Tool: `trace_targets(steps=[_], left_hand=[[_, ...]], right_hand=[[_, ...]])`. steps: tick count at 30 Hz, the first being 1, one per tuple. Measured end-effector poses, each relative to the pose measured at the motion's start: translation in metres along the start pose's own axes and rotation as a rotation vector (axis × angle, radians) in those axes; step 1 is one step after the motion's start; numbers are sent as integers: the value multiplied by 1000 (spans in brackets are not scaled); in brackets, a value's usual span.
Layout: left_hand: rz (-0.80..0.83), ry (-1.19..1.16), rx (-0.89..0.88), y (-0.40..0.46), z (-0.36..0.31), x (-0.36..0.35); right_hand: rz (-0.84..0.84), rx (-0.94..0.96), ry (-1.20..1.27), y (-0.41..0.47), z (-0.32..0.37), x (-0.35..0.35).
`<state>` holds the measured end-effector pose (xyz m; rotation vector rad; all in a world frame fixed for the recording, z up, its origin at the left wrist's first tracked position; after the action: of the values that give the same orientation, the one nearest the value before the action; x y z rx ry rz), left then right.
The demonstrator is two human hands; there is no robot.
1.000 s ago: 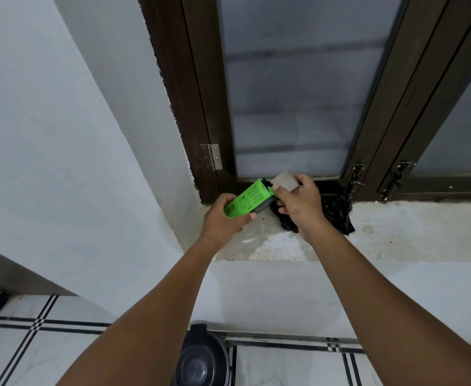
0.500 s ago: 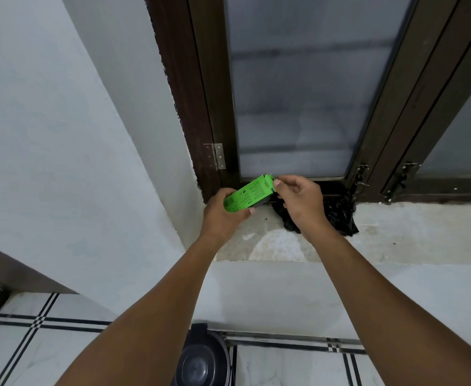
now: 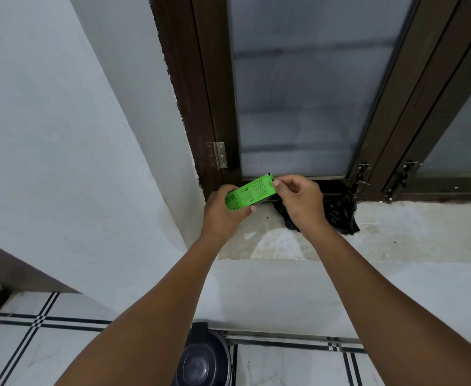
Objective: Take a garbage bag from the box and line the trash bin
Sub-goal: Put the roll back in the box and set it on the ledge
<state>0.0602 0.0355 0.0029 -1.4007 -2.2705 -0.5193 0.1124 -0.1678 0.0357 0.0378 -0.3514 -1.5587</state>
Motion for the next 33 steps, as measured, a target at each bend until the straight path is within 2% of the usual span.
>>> trace_targets(steps=[9,14,18,20,24,26,30,33], left_hand=[[-1,39,-17,-3,-2,0],[14,32,2,-2,-1,1],[26,32,12,-4,1,0],[30,24,16,-5,1,-3],[60,3,29,-5,1,-9],[77,-7,34,-6,1,-9],[112,-100,117,-9,6,-5],[102,-195,263,-11,11,-1]], right_hand=[[79,-84,60,-4,0,-4],[25,-212,174,-6,-9,-1],[55,-242,199,-13,-6,-3],[107,-237,178,-16,-1,-7],[342,-202,80,-24,8,-24],[379,-201,63,-24,10,-26],[254,-287,121,-18,4,-16],[253,-290,108,-18,-1,-11]])
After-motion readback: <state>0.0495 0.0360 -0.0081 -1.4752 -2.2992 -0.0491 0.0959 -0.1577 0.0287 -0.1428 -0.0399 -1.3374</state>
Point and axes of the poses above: each hand's wrist, its own y-axis towards the middle knuckle, its own x-axis out of the back of the hand, z = x × y, the point moved 7 cm from there along y, towards the middle knuckle, and after that the axes turned 5 degrees about x, right-handed, at the moved point
